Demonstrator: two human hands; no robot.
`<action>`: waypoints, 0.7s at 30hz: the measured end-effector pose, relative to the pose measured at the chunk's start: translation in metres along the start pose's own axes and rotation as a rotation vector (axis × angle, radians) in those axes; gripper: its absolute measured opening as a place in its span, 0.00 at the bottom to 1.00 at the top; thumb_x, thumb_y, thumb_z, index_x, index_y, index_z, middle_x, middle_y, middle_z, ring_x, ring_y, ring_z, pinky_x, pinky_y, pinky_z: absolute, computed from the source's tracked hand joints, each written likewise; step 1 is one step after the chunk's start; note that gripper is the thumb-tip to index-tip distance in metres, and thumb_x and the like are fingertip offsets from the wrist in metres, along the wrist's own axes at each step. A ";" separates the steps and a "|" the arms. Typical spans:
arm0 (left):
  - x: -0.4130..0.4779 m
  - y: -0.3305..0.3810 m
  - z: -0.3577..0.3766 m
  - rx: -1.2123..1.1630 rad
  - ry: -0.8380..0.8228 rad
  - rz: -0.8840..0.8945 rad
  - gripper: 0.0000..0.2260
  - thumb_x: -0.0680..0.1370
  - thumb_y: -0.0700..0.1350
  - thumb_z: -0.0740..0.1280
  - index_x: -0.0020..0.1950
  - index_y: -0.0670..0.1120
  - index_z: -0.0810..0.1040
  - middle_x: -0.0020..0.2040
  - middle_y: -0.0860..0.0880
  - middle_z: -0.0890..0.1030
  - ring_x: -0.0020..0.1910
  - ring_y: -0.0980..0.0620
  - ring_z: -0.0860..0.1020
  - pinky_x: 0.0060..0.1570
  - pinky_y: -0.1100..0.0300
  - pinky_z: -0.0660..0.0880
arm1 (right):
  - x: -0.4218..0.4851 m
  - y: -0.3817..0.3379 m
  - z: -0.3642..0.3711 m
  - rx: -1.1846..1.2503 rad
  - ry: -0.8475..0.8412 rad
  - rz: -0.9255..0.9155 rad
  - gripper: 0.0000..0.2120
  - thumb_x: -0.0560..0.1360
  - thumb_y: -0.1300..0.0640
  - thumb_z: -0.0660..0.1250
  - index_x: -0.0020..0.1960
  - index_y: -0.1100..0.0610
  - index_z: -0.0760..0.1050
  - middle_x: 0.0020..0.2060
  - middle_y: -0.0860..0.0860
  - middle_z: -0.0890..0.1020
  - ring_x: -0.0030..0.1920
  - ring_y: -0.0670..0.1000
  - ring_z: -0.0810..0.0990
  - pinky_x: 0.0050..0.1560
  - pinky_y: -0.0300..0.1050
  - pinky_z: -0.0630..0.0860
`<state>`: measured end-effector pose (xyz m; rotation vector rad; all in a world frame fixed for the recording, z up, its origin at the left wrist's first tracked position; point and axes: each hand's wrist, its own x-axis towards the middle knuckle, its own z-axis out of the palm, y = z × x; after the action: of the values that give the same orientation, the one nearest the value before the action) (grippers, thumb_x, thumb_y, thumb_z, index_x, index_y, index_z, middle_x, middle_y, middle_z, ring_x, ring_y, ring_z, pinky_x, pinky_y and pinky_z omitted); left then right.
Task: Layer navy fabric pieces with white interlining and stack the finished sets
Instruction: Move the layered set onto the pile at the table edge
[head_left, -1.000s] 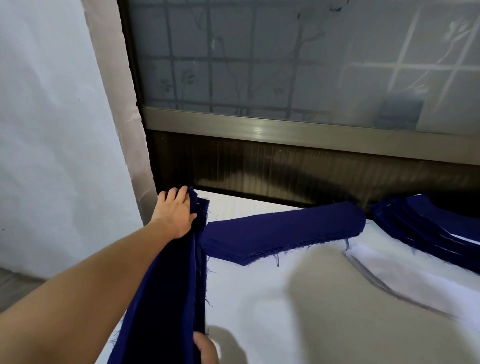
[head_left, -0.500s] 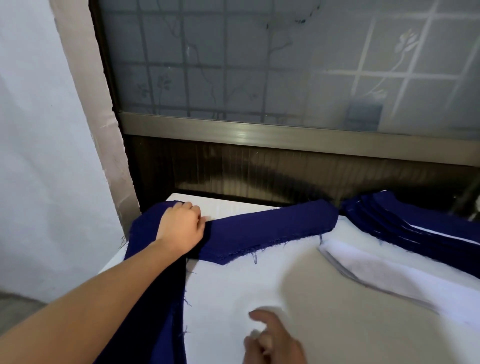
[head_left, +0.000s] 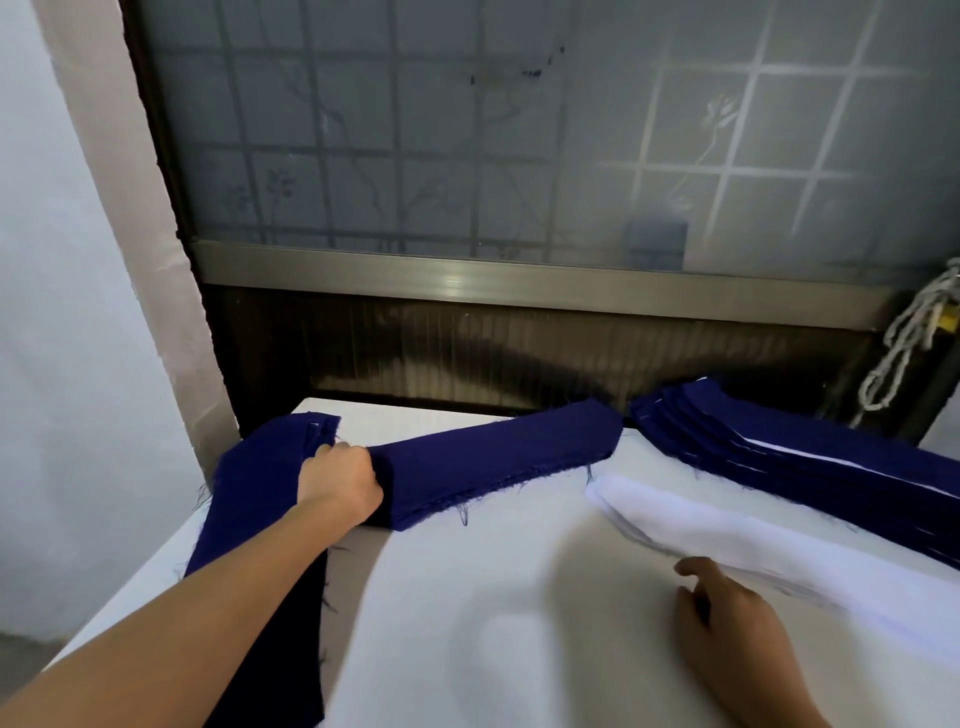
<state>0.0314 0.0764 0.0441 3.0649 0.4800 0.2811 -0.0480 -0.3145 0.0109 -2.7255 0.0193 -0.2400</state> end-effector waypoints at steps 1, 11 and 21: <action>-0.001 0.000 0.002 0.008 0.006 0.013 0.08 0.80 0.46 0.61 0.50 0.45 0.78 0.51 0.48 0.79 0.54 0.47 0.74 0.48 0.56 0.71 | -0.001 -0.001 0.002 -0.032 0.015 -0.015 0.11 0.79 0.52 0.59 0.61 0.45 0.69 0.43 0.42 0.81 0.44 0.46 0.80 0.44 0.40 0.73; -0.015 0.006 0.004 -0.141 -0.005 0.256 0.09 0.80 0.48 0.62 0.52 0.52 0.82 0.61 0.54 0.72 0.62 0.51 0.70 0.62 0.55 0.67 | -0.005 -0.001 0.007 -0.117 0.047 -0.063 0.10 0.78 0.50 0.58 0.59 0.45 0.70 0.50 0.42 0.81 0.48 0.48 0.81 0.46 0.42 0.75; -0.032 0.015 0.007 -0.649 0.243 0.111 0.25 0.77 0.39 0.70 0.72 0.49 0.68 0.50 0.56 0.79 0.47 0.54 0.79 0.50 0.56 0.77 | -0.003 0.003 0.009 -0.118 0.052 -0.075 0.08 0.78 0.50 0.57 0.56 0.44 0.69 0.47 0.43 0.80 0.46 0.48 0.80 0.44 0.42 0.74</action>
<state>0.0072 0.0519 0.0329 2.4324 0.1698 0.6676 -0.0491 -0.3134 0.0011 -2.8403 -0.0562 -0.3422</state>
